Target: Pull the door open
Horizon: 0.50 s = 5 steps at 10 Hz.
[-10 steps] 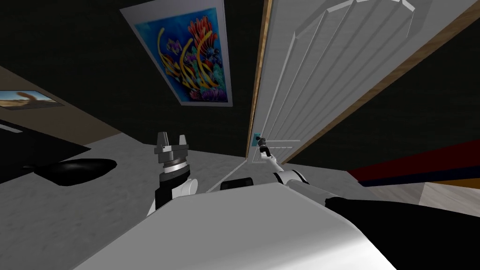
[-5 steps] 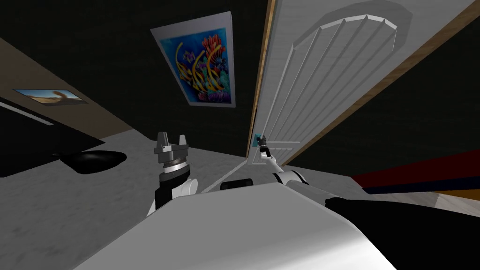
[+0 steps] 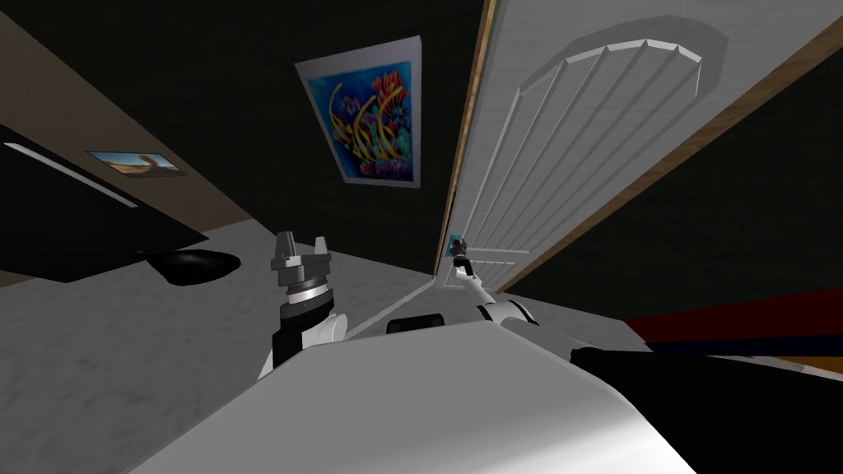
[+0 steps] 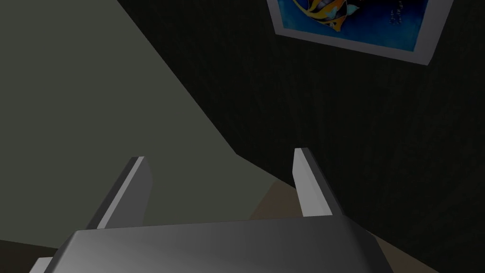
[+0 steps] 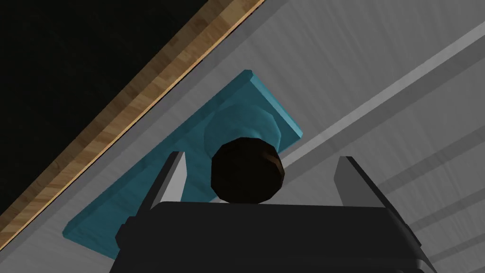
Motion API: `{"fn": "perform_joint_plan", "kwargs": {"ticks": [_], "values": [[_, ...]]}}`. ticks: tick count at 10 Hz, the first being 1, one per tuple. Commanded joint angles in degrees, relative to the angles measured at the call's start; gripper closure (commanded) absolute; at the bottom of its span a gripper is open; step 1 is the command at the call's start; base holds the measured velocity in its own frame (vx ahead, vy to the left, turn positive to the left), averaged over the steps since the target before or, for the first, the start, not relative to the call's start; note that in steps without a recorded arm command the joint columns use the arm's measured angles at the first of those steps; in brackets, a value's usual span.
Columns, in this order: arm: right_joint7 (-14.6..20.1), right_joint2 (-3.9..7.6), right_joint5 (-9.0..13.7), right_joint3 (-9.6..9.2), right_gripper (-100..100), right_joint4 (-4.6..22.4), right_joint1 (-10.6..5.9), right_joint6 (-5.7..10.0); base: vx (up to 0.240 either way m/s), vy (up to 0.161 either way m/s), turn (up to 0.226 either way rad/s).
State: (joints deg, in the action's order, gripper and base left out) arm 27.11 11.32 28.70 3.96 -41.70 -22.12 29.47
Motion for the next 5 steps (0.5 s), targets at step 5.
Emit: {"fn": "perform_joint_plan", "kwargs": {"ticks": [5], "values": [[8.2, -1.32, 5.2, -0.13, -100, -1.5, 0.45, -0.14, -0.073, -0.045, 0.081]]}}
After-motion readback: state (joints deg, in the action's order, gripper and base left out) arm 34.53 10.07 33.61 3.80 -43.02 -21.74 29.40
